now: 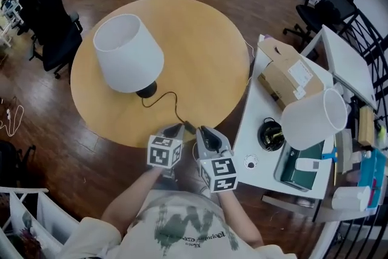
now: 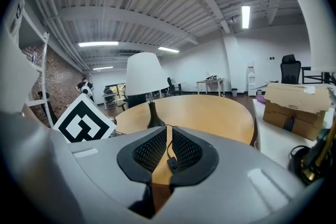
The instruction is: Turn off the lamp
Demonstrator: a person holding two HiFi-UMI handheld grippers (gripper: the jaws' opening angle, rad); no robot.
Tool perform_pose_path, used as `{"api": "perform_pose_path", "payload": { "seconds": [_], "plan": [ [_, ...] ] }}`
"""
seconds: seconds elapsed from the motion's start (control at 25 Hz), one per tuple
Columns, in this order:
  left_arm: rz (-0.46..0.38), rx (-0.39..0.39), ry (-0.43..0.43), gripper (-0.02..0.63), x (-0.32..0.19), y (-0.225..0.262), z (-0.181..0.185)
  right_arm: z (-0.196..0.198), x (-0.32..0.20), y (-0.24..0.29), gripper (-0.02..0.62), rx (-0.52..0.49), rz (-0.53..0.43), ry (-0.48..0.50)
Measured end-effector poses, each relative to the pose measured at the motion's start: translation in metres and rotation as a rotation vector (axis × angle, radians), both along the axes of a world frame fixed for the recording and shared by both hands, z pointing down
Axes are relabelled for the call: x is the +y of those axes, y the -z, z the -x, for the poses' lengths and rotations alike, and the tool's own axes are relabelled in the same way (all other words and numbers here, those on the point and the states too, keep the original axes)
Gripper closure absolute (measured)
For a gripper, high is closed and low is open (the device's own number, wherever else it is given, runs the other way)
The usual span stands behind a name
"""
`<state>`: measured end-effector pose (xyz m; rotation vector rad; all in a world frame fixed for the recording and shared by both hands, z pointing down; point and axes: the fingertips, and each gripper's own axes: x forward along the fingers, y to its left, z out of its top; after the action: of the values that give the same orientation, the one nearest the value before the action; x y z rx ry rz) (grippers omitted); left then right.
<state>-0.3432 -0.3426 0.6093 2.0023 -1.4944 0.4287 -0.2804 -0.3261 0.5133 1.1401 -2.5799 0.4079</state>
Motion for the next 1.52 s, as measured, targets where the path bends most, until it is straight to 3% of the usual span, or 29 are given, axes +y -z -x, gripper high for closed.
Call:
{"api": "perform_pose_path", "payload": {
  "seconds": [0.24, 0.52, 0.88, 1.16, 1.52],
  "plan": [
    [-0.073, 0.001, 0.124, 0.606, 0.020, 0.031, 0.013, 0.013, 0.013, 0.011, 0.569, 0.003, -0.028, 0.125],
    [-0.214, -0.013, 0.285, 0.606, 0.056, 0.086, 0.027, 0.030, 0.040, 0.029, 0.580, -0.024, -0.069, 0.270],
    [-0.340, -0.035, 0.439, 0.606, 0.118, 0.136, 0.034, 0.043, 0.081, 0.047, 0.595, -0.072, -0.103, 0.404],
    [-0.409, -0.059, 0.507, 0.606, 0.154, 0.160, 0.033, 0.047, 0.110, 0.062, 0.595, -0.096, -0.127, 0.475],
    [-0.448, -0.069, 0.522, 0.606, 0.167, 0.172, 0.026, 0.044, 0.124, 0.070, 0.595, -0.131, -0.132, 0.495]
  ]
}}
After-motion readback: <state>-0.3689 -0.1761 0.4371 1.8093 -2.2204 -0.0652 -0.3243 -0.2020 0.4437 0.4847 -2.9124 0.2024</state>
